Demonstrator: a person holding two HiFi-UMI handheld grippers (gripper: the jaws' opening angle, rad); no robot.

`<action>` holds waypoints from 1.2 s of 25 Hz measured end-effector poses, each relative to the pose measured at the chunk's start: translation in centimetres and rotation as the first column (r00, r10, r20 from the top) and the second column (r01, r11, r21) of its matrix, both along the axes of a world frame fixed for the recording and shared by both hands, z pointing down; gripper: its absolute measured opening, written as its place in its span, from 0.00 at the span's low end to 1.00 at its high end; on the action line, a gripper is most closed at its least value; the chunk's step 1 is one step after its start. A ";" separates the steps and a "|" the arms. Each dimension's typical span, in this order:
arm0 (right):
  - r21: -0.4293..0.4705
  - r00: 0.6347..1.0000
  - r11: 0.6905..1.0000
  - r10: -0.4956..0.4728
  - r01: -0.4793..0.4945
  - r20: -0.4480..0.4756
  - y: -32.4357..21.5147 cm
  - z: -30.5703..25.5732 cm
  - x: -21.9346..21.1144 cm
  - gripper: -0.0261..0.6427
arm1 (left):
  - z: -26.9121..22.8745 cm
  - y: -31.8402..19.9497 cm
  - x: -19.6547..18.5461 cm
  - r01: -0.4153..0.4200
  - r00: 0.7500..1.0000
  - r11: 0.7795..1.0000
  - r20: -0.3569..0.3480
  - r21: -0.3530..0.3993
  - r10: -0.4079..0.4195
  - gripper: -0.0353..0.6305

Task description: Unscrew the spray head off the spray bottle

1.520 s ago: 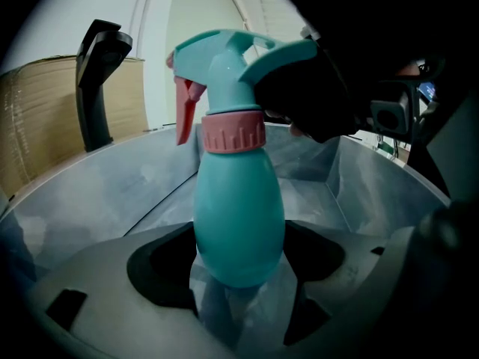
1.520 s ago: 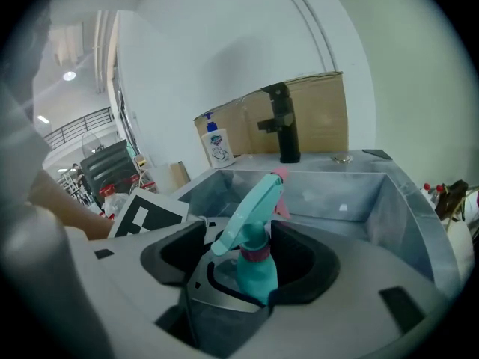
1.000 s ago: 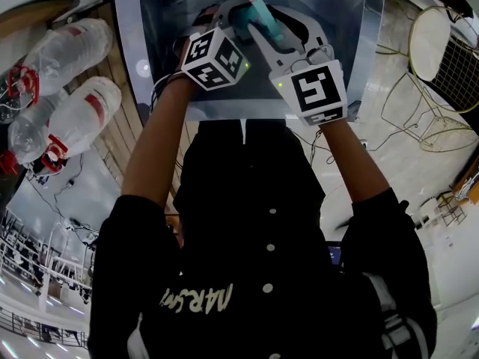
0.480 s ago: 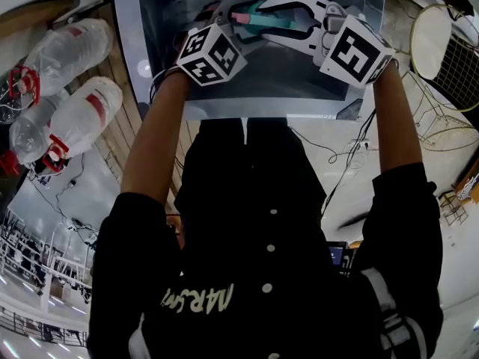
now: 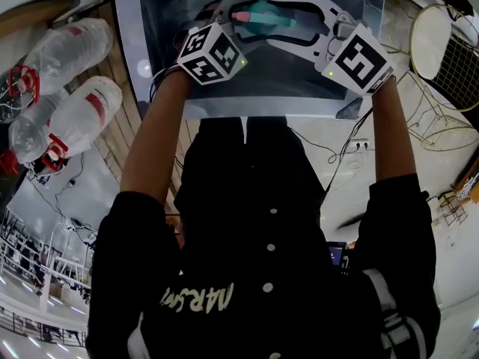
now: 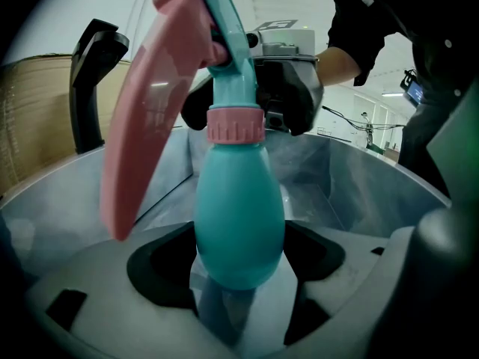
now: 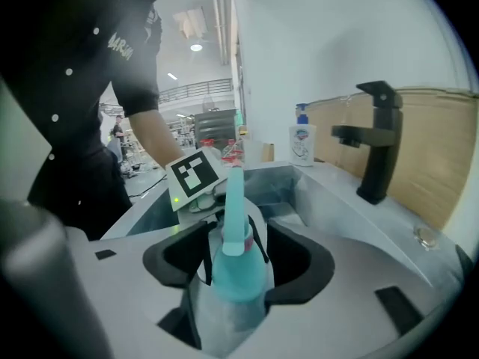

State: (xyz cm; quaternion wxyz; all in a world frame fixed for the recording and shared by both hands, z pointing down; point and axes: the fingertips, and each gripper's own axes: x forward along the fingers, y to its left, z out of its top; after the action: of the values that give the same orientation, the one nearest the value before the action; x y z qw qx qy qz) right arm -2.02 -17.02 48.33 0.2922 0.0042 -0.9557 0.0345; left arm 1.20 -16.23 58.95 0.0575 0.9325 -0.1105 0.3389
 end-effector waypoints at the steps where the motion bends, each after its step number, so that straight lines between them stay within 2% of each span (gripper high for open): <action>1: 0.015 0.998 0.998 0.058 -0.057 -0.022 -0.3 -0.1 0.7 0.43 | 0.0 0.0 0.0 0.001 1.000 1.000 0.000 0.000 -0.001 0.62; 3: 0.036 0.975 0.975 0.220 -0.218 -0.043 -0.8 -0.8 2.1 0.44 | -0.1 0.0 0.0 0.003 1.000 1.000 -0.002 -0.001 -0.003 0.62; 4: 0.024 0.947 0.948 0.319 -0.318 -0.033 -1.0 -1.3 2.8 0.44 | -0.1 0.0 0.0 0.004 1.000 1.000 -0.004 0.000 -0.004 0.62; 6: -0.068 0.856 0.854 0.517 -0.515 0.010 -0.5 -2.6 3.7 0.43 | -0.1 0.0 0.0 0.004 1.000 1.000 -0.007 -0.001 -0.004 0.62; 7: -0.132 0.810 0.805 0.586 -0.578 0.021 0.2 -3.1 3.8 0.42 | -0.1 0.1 0.0 0.004 1.000 1.000 -0.008 -0.002 -0.004 0.62; 8: -0.186 0.785 0.774 0.619 -0.605 0.023 1.2 -3.3 3.5 0.40 | -0.1 0.1 0.0 0.004 1.000 1.000 -0.009 -0.002 -0.004 0.62; 9: -0.218 0.785 0.769 0.619 -0.601 0.017 2.4 -3.2 2.9 0.38 | -0.1 0.1 0.0 0.004 1.000 1.000 -0.010 -0.003 -0.004 0.62; 11: -0.226 0.812 0.788 0.583 -0.573 -0.025 4.2 -2.1 1.4 0.37 | 0.0 0.1 0.0 0.004 1.000 1.000 -0.015 -0.002 -0.004 0.62; 12: -0.224 0.811 0.785 0.583 -0.577 -0.047 4.4 -1.5 0.9 0.38 | 0.0 0.1 0.0 0.006 1.000 1.000 -0.020 0.000 -0.006 0.62; 16: -0.241 0.747 0.716 0.662 -0.655 -0.063 3.2 -1.0 -0.5 0.39 | -0.1 0.1 0.0 0.019 0.999 1.000 -0.048 0.009 -0.019 0.62; 20: -0.157 0.741 0.724 0.662 -0.671 -0.114 2.9 -0.5 -0.9 0.40 | -0.1 0.0 0.2 0.029 0.996 0.999 -0.082 0.013 -0.028 0.62; 22: -0.133 0.717 0.704 0.685 -0.698 -0.134 2.8 -0.3 -0.7 0.40 | -0.2 0.0 0.3 0.035 0.995 0.999 -0.091 0.009 -0.034 0.62; 26: -0.123 0.656 0.644 0.738 -0.755 -0.157 2.6 -0.1 -0.1 0.42 | -0.2 0.1 0.2 0.040 0.995 0.999 -0.092 0.012 -0.039 0.62; 30: -0.122 0.637 0.625 0.757 -0.771 -0.147 2.2 -0.2 -0.3 0.43 | -0.2 0.0 0.2 0.043 0.995 0.999 -0.091 0.008 -0.043 0.62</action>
State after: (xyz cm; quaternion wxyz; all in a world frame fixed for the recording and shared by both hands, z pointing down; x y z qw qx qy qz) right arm -2.28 -14.80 48.17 0.2875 0.3851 -0.8440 0.2380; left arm 1.43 -16.23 58.75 0.0653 0.9447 -0.1295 0.2942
